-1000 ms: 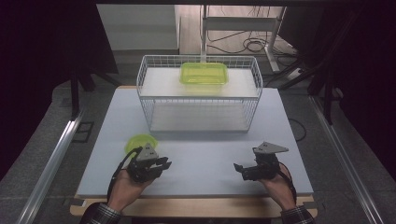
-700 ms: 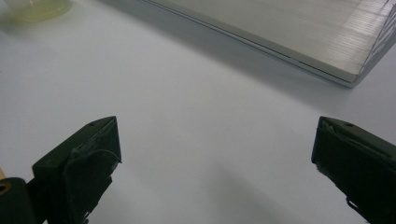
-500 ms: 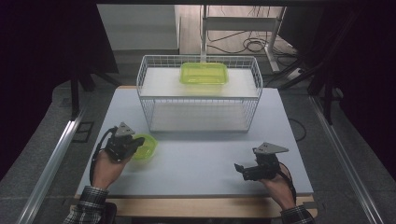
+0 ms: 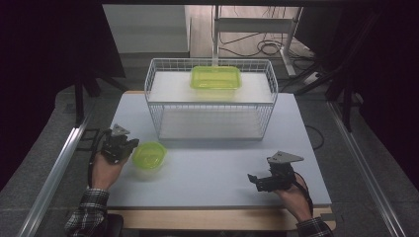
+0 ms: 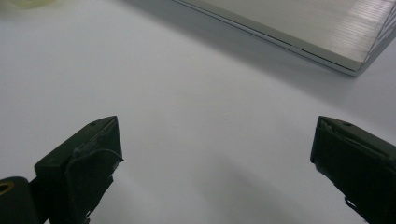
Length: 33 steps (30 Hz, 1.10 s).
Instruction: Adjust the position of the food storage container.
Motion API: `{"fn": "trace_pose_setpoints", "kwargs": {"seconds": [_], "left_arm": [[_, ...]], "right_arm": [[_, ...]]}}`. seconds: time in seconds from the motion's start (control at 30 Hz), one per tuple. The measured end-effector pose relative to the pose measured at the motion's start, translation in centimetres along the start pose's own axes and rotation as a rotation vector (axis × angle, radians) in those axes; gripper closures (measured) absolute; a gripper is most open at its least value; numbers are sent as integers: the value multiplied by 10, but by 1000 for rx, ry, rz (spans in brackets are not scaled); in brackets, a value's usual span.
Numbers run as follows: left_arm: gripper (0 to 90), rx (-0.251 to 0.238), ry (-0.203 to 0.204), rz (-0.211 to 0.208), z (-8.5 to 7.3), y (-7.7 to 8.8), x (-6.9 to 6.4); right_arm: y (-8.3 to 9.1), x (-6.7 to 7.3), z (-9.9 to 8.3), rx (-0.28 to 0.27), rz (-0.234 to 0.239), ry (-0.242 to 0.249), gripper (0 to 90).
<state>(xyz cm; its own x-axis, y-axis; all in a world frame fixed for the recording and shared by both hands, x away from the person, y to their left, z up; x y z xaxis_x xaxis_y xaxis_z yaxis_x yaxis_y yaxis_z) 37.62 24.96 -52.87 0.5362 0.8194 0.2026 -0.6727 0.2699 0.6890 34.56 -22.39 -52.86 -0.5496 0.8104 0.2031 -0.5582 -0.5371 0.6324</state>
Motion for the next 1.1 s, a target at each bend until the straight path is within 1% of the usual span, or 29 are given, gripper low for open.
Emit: {"fn": "trace_pose_setpoints", "kwargs": {"seconds": [0.1,0.17,0.23,0.37,0.4,0.47,0.63,0.7,0.73,0.77,0.8,0.83,0.87,0.9,0.93,0.97,1.0,1.1], "left_arm": [[898,13,17,-2,-6,-5,3],[898,20,19,-9,-10,-8,2],[898,12,30,-13,-10,-8,1],[898,7,37,-15,-11,-7,-3],[898,5,37,-17,-10,-7,-5],[898,10,25,-17,-9,-6,-9],[898,3,26,-31,-4,-6,-22],[898,-9,30,-34,-2,-6,-32],[898,-10,32,-37,-1,-6,-36],[898,-10,32,-37,-1,-6,-36],[898,-11,31,-37,1,-6,-40],[898,-15,32,-45,2,-5,-46],[898,-15,32,-45,2,-5,-46],[898,-16,27,-47,3,-5,-49],[897,-24,18,-49,5,-5,-55],[894,-24,18,-49,5,-5,-55],[889,-42,19,-41,6,-3,-57],[893,-50,26,-34,5,-1,-55]], "right_arm": [[0,0,0,4,-1,1,22],[-1,-1,-1,8,-1,1,22],[-1,-1,-1,13,-3,3,23],[-2,-1,-2,17,-5,7,24],[-2,-1,-2,20,-5,7,24],[-2,-1,-2,25,-7,7,24],[-2,0,-3,27,-7,11,25],[-2,0,-3,29,-8,14,26],[-3,0,-3,30,-8,14,25],[-3,0,-3,30,-8,14,25],[-3,0,-3,31,-8,14,25],[-4,1,-4,36,-6,16,26],[-4,1,-4,36,-6,16,26],[-4,1,-4,38,-7,19,26],[-4,1,-4,40,-4,19,26],[-4,1,-4,40,-4,19,26],[-5,1,-4,40,-5,19,26],[-5,1,-4,42,-6,19,26]]}}
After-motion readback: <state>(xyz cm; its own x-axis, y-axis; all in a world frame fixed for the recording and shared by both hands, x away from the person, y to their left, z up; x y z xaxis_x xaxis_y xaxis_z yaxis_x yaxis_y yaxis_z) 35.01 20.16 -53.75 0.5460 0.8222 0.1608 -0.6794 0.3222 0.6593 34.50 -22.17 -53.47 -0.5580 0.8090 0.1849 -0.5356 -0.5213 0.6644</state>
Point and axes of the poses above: each handheld gripper's, and its own axes: y roughly backward along the jaws, z roughly out of its top, x roughly to its left, the point moved 5 cm from there along -y, roughly forward along the jaws, and after that the axes turned 15 degrees about -y, right-handed, at the moved point
